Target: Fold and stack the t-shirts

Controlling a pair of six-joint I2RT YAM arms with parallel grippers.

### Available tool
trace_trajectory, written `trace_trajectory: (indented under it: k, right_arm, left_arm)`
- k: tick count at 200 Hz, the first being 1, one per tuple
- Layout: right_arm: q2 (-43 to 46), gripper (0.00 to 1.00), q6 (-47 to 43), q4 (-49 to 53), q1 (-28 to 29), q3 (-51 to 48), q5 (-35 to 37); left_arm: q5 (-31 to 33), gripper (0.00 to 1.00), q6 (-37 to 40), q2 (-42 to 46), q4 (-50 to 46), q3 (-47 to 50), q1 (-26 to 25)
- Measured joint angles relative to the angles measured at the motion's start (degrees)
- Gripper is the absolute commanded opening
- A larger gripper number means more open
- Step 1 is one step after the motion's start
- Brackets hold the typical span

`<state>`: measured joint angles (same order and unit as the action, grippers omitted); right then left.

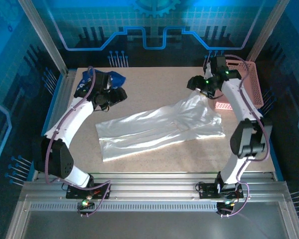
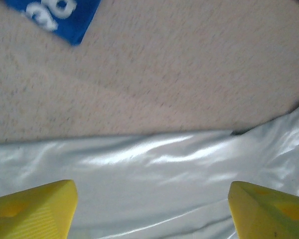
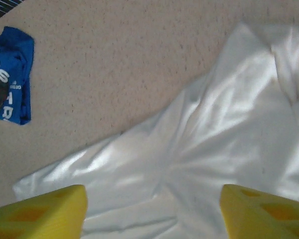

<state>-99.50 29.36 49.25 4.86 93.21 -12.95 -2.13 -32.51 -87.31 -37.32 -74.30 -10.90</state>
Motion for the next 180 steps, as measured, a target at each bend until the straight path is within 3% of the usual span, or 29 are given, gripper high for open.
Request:
trace_trajectory:
  k: [16,44,84,129,149,180]
  right_arm:
    - [2.05,0.54,1.60,0.11,0.28,-7.26,-0.17]
    - [-0.92,0.36,4.87,0.81,2.21,-17.46,0.87]
    - [-7.32,0.24,8.87,0.13,5.11,-19.47,4.63]
    - [-16.13,0.29,12.46,2.05,7.02,-12.41,7.58]
    - [-21.03,0.35,13.18,3.45,8.00,-4.72,8.63]
    - [-30.93,0.36,13.09,6.71,8.87,11.85,9.31]
  left_arm:
    - [-1.49,0.69,-0.33,-1.25,-0.11,4.37,0.02]
    - [-5.75,0.43,-3.26,-6.25,1.46,10.71,0.68]
    - [-6.67,0.32,-6.16,-14.38,2.21,11.82,1.42]
    - [-6.08,0.30,-6.47,-16.90,0.98,11.17,1.75]
    - [-5.68,0.30,-6.58,-16.02,1.44,12.37,1.77]
    - [-5.20,0.31,-7.37,-12.92,1.57,16.11,1.84]
